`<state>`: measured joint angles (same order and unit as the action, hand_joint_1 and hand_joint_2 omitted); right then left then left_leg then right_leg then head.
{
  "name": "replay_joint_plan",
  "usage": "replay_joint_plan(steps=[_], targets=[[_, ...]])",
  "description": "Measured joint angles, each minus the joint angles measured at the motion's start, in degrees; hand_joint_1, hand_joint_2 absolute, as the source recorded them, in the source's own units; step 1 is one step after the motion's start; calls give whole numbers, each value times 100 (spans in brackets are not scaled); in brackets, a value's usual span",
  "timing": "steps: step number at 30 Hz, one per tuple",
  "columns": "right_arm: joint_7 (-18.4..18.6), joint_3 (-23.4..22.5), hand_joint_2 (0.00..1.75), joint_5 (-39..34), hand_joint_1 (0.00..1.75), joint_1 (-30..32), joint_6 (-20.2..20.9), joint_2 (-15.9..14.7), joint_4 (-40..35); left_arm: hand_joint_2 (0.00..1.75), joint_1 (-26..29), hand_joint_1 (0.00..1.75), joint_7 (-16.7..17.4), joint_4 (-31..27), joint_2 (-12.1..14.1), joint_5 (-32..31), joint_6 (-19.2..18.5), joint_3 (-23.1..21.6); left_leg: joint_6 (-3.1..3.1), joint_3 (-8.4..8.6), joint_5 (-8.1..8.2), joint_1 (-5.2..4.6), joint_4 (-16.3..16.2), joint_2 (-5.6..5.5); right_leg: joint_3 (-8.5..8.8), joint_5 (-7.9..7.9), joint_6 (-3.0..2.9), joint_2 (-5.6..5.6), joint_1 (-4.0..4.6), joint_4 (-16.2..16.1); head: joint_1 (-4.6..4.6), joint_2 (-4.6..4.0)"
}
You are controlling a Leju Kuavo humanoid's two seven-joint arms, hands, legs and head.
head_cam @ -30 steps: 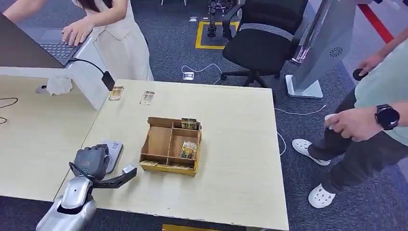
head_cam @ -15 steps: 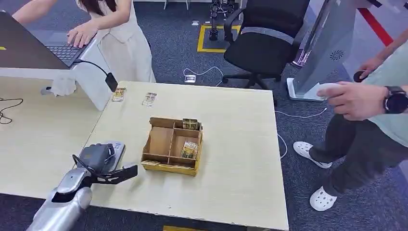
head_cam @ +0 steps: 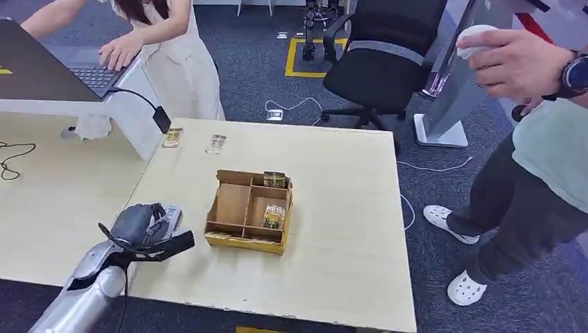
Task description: Pass the card to the sensor for recognition and then transmit it.
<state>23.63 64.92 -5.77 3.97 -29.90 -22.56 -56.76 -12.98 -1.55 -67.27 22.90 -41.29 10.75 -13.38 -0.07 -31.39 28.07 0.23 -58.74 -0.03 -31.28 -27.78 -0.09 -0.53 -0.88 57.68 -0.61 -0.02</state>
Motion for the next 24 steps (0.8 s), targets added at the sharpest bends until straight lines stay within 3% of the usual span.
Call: replay_joint_plan(steps=[8,11,16,24], targets=[[-7,-72,175,48,0,36,35,0,-5,175,-231,175,-11,-217,-2,13,20,74,3,-48,-4,-2,-3,21,-56,20,-8,24,-1,-2,-2,0],[-68,-107,175,105,0,43,102,0,-5,175,-293,175,-146,-267,-6,-37,243,83,4,-76,-4,-2,-7,20,-81,20,-6,22,0,-3,-2,0],[-116,-142,175,203,0,46,164,0,-2,175,-615,175,-129,-293,-11,-173,258,85,4,-86,-5,-2,-9,20,-91,24,-1,22,-1,-3,-2,0],[-120,-221,175,291,0,110,179,0,-2,175,-898,175,-335,-295,-153,96,676,92,4,-92,-5,-2,-11,20,-96,24,-1,23,-1,-3,-2,0]])
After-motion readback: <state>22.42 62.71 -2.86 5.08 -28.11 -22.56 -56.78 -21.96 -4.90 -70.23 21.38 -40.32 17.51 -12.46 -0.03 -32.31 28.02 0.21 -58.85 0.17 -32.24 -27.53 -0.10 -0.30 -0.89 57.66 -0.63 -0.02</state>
